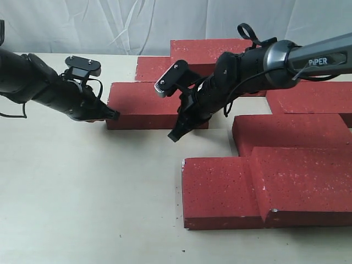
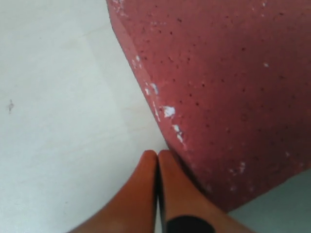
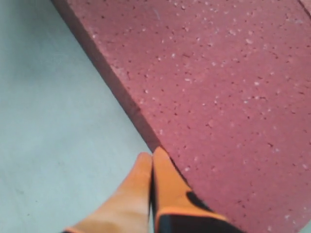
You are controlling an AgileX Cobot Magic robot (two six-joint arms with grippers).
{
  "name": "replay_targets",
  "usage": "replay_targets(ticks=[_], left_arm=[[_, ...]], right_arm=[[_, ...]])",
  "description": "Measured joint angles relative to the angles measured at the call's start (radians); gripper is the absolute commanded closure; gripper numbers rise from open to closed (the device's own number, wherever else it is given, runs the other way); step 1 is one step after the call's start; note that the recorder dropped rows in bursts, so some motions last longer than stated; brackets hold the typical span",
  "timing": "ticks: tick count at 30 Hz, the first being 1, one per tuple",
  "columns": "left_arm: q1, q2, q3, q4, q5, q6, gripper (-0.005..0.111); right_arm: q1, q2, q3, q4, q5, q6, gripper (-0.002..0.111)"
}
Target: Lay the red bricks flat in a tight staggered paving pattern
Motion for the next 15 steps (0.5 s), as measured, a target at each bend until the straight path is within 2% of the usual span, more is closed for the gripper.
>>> replay_targets(ticks=[11, 15], left_arm=[[0.000, 0.000, -0.004, -0.002, -0.018, 0.001, 0.107], [-0.002, 0.000, -0.008, -0.002, -0.072, 0.003, 0.107]], right_arm=[[-0.012, -0.021, 0.000, 0.002, 0.081, 0.004, 0.109], [-0.012, -0.063, 0.000, 0.002, 0.120, 0.021, 0.109]])
